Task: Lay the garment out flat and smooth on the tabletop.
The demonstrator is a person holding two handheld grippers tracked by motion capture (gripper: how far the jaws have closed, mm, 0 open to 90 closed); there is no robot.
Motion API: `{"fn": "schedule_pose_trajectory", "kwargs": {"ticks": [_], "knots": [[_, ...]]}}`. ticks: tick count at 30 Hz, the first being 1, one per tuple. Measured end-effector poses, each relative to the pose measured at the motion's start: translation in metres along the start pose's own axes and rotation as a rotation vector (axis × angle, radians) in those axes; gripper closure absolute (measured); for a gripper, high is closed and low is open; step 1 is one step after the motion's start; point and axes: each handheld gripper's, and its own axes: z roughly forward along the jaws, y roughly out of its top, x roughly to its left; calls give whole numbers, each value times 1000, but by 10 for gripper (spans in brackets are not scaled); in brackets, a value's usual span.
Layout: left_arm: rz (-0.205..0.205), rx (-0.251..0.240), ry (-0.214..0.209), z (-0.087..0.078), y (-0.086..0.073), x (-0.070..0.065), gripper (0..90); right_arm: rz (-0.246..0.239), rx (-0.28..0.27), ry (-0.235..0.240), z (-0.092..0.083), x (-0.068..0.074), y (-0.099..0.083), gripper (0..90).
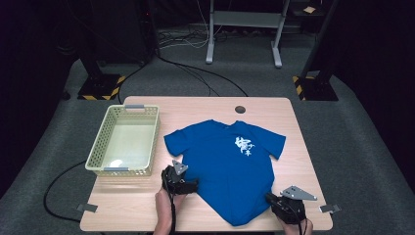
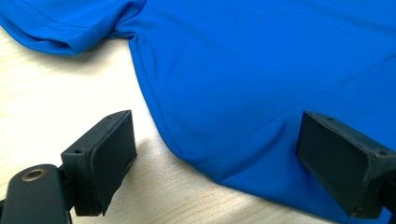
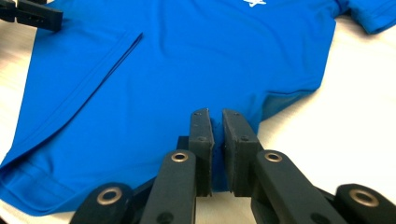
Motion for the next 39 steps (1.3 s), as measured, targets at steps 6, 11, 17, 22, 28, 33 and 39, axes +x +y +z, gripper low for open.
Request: {"fn": "schedule_pose_trajectory", "kwargs": {"ticks": [6, 11, 17, 22, 28, 33, 39], "knots": [[0, 0, 0, 0, 0, 0, 114, 6, 3, -7, -7, 0, -5, 824], [0, 0, 0, 0, 0, 0, 114, 2, 3, -18, -18, 0, -8, 813], [2, 0, -1, 0, 0, 0, 116, 5, -15, -21, -38, 1, -9, 746], [2, 0, -1, 0, 0, 0, 116, 25, -57, -34, -51, -3, -5, 606], [2, 0, -1, 0, 0, 0, 116, 63, -63, -89, -39, -19, 2, 400], [2, 0, -1, 0, 0, 0, 116, 89, -64, -110, -14, -37, 8, 293], [2, 0, -1, 0, 0, 0, 117, 84, -39, -136, 16, -50, 18, 157]]}}
